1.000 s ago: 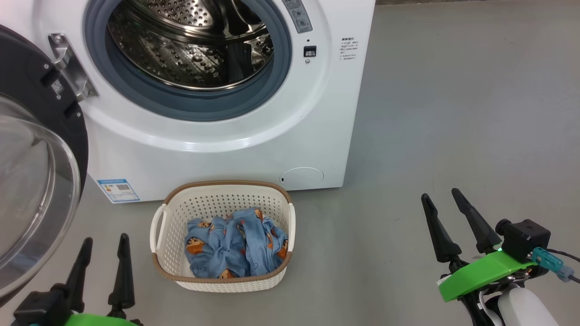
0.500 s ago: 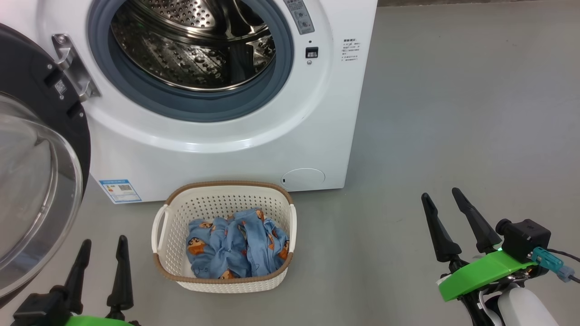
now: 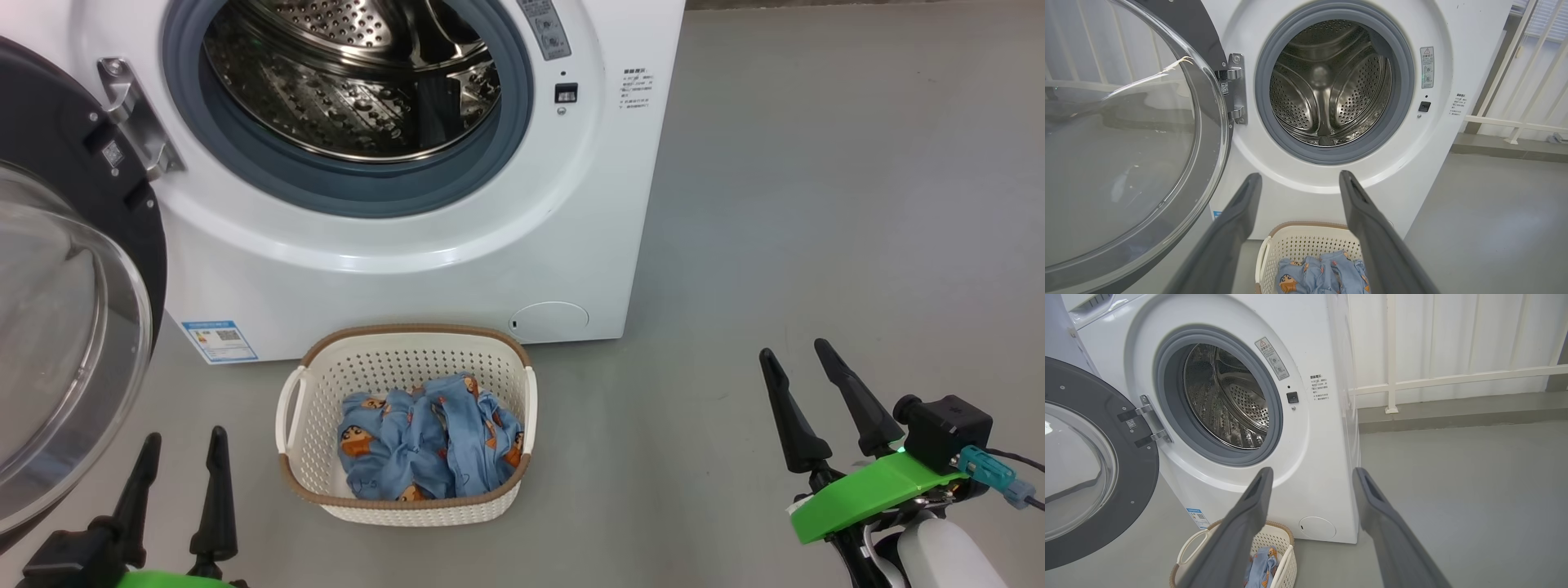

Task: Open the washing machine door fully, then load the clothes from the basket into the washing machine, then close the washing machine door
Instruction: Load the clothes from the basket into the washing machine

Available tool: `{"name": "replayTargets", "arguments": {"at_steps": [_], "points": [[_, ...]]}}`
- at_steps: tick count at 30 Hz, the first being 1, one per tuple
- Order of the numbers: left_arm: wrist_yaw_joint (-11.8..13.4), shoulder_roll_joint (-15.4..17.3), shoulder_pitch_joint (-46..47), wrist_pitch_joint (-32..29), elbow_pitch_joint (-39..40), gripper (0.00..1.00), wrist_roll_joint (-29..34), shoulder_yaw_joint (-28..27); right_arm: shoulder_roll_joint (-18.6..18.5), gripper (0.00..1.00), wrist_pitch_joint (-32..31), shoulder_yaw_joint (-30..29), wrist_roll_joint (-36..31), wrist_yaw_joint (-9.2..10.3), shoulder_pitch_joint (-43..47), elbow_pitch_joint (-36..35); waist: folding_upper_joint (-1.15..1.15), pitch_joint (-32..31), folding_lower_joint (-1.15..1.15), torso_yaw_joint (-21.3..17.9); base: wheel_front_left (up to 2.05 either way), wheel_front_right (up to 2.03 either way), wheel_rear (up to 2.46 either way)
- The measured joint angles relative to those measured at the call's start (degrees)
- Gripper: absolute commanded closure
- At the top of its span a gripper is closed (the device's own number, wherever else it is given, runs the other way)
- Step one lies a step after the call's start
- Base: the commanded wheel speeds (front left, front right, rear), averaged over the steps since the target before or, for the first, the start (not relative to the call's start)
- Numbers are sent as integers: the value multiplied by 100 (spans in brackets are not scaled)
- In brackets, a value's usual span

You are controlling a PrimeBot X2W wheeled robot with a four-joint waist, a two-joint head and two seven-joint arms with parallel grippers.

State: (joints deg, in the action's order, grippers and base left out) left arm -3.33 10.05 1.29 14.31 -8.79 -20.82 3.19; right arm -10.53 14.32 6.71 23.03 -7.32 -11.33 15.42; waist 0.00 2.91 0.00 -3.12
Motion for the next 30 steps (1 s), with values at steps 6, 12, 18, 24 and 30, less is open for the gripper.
{"name": "replayTargets", "arguments": {"at_steps": [6, 12, 18, 24, 30], "points": [[-48, -55, 5, 0, -4, 0, 48, -55, -4, 0, -1, 5, 0, 0, 0, 0, 0, 0, 0, 12, 0, 0, 0], [-93, -94, 10, 0, -5, 0, 71, -107, -8, 0, -1, 9, 0, 0, 0, -1, 0, 25, 0, 17, 4, -4, 0], [-100, -112, 12, 0, -9, 0, 111, -126, -8, 0, 0, 8, 0, 0, 0, -2, 0, 50, 0, 18, 45, -45, 0], [-104, -136, 14, 0, -26, 0, 162, -157, -5, 0, 0, 7, 0, 0, 0, -4, 0, 62, 0, 16, 61, -61, 0], [-149, -154, 15, 0, -27, 0, 170, -196, -4, 0, 0, 5, 1, 0, 0, -10, 0, 75, 0, 16, 61, -61, 0]]}}
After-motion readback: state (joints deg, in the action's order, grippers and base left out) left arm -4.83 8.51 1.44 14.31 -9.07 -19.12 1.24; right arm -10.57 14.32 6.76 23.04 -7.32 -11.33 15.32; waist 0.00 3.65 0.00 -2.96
